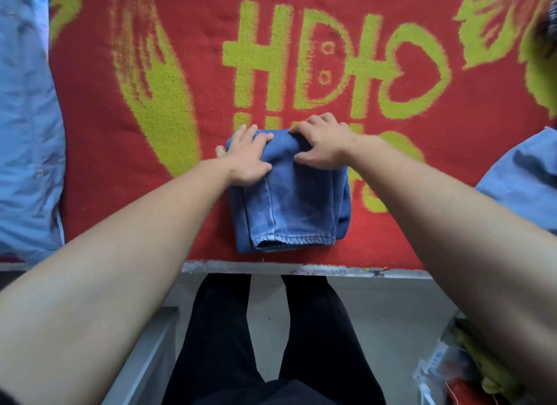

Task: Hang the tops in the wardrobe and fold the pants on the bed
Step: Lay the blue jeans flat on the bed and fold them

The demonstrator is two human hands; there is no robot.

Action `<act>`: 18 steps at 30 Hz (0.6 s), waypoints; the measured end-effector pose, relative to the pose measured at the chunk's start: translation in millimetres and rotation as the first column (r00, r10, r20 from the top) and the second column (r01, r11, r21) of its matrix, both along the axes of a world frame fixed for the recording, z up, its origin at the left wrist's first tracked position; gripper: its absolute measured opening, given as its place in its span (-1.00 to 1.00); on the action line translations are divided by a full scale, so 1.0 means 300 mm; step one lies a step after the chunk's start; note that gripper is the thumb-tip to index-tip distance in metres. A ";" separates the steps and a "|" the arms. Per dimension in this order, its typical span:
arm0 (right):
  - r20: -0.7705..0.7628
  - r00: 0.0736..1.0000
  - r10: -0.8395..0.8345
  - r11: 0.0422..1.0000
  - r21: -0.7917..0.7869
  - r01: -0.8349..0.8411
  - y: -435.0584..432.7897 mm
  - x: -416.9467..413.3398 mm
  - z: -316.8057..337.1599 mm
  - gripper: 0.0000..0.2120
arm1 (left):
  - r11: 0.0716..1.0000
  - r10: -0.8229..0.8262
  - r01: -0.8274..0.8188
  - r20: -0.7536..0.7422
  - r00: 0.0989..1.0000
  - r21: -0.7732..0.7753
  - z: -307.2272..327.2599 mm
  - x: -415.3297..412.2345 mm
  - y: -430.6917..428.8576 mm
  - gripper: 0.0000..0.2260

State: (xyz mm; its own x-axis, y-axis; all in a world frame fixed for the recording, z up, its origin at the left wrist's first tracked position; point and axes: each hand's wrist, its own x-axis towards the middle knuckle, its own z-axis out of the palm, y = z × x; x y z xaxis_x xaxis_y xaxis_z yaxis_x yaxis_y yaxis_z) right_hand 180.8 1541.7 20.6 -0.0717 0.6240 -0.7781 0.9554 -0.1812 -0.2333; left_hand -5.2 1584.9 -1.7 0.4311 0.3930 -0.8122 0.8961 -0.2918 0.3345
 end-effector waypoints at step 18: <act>0.186 0.966 0.178 0.953 -0.277 -0.122 0.011 -0.086 0.102 -0.25 | 0.931 -0.192 0.216 -0.108 0.975 0.293 0.093 0.028 -0.057 -0.64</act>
